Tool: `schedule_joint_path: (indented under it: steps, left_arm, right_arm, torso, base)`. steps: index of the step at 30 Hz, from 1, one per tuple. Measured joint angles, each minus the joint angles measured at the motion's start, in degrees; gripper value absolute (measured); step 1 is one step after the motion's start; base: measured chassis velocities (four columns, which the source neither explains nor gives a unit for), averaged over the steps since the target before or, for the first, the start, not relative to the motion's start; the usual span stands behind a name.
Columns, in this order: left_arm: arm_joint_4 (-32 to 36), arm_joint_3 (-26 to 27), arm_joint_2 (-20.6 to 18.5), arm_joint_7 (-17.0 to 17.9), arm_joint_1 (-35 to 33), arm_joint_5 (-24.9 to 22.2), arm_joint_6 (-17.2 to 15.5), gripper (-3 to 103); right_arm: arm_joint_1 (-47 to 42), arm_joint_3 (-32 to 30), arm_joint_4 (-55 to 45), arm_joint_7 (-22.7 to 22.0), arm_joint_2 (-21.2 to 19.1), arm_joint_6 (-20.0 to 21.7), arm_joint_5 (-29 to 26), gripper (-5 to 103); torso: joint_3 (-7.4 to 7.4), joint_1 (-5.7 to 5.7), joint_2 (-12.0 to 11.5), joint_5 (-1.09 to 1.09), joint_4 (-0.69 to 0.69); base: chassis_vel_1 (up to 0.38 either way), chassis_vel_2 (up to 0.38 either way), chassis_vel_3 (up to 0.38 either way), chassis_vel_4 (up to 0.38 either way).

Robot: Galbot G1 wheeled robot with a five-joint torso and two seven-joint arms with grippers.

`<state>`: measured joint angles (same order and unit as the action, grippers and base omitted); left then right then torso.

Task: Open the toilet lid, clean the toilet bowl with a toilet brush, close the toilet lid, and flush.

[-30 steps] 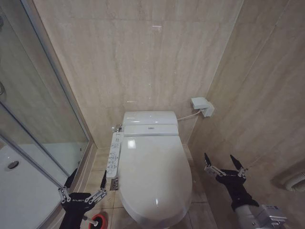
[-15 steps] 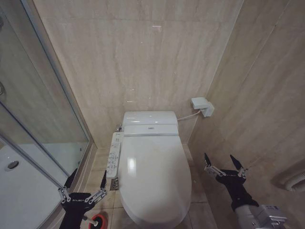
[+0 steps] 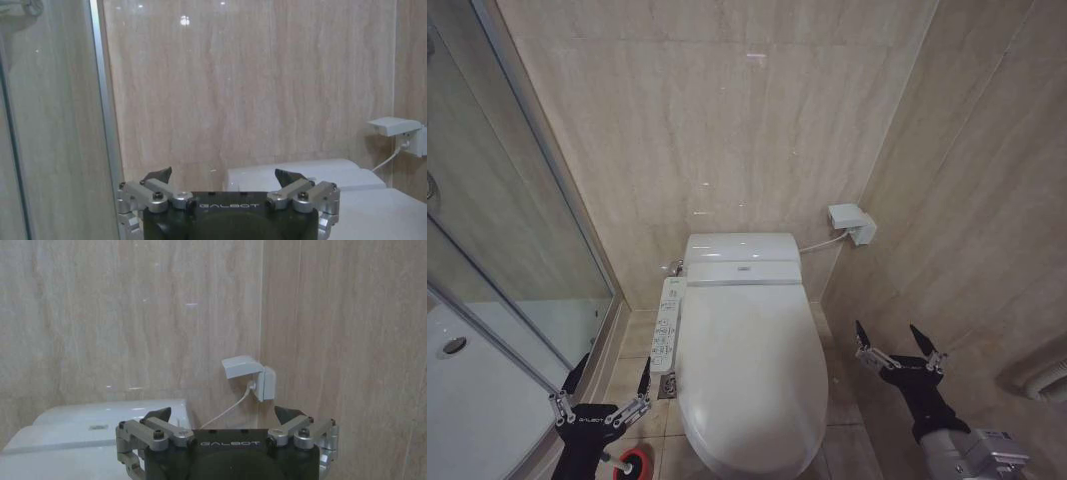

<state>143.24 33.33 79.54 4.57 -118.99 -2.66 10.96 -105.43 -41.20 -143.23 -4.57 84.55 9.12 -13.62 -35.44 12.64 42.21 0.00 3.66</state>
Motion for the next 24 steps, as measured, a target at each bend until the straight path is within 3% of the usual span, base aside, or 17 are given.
schedule_joint_path:
  steps: [24]
  left_arm:
    - [0.0,0.0,0.0,0.0,0.0,0.0,0.0,100]
  right_arm:
    - [0.0,0.0,0.0,0.0,0.0,0.0,0.0,100]
  torso:
    - [0.0,0.0,0.0,0.0,0.0]
  base:
    - [0.0,0.0,0.0,0.0]
